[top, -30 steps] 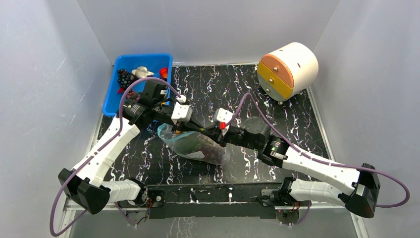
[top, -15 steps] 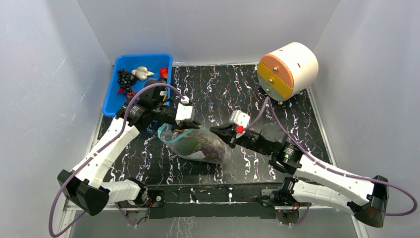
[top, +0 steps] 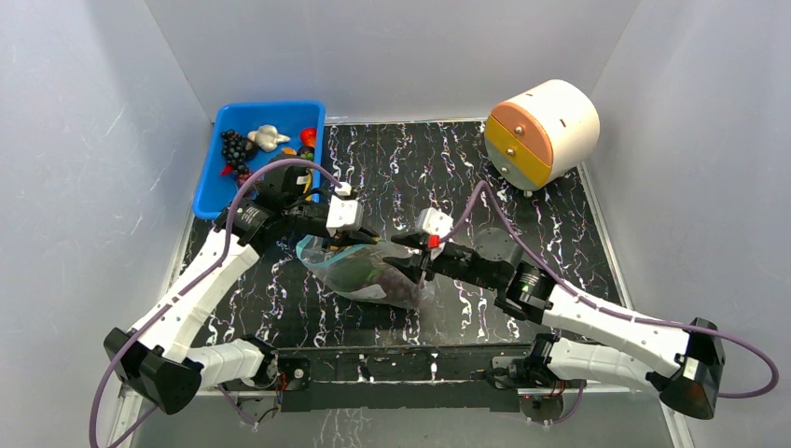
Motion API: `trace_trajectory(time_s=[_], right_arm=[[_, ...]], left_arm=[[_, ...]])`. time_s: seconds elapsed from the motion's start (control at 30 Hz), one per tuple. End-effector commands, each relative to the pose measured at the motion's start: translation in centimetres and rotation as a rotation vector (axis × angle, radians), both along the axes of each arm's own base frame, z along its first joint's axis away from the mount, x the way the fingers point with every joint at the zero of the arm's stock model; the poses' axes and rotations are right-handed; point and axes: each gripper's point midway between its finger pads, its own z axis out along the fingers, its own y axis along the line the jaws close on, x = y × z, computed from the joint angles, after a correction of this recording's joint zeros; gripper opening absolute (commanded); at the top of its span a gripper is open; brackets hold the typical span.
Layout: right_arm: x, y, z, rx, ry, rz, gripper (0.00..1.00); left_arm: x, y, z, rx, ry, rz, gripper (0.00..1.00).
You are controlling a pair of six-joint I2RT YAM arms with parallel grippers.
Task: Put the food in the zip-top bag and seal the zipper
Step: Zip the zipper food storage bag at the center of the board.
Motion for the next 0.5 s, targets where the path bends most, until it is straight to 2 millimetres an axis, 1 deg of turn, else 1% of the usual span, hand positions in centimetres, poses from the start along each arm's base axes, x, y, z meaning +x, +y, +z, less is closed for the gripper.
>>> trace_trajectory(time_s=[0.0,0.1,0.2,0.27,0.3,0.33,0.37,0.4,0.47], right_arm=[[0.6,0.9,2.6,0.037,-0.043,0.002,0.44],[0.9,1.5,2.1,0.024,-0.042,0.008,0.44],[1.4,1.9,2.1,0.032,-0.046,-0.002,0.42],[1.5,2.1,2.2,0.037,-0.052,-0.004,0.34],[1.6,2.2,2.3,0.036,-0.056,-0.005,0.25],[1.7,2.2,2.3,0.037,-0.058,-0.01,0.13],[1.7,2.1,2.4,0.04,-0.062,-0.012,0.03],[1.8,2.0,2.5,0.045,-0.067,-0.022,0.0],[2.2,1.3,2.6,0.064,-0.063,-0.063,0.0]], left_arm=[[-1.3,-0.3,2.6,-0.089,-0.037,-0.061,0.0],[-1.4,-0.3,2.9,-0.095,-0.039,-0.067,0.0],[-1.6,-0.3,3.0,-0.1,-0.039,-0.072,0.0],[-1.6,-0.3,3.0,-0.099,-0.041,-0.07,0.0],[-1.6,-0.3,2.9,-0.098,-0.038,-0.066,0.0],[-1.6,-0.2,2.8,-0.096,-0.035,-0.06,0.0],[-1.5,-0.2,2.6,-0.092,-0.034,-0.052,0.0],[-1.2,-0.2,2.4,-0.085,-0.03,-0.032,0.0],[-0.4,-0.2,1.8,-0.074,-0.015,0.013,0.0]])
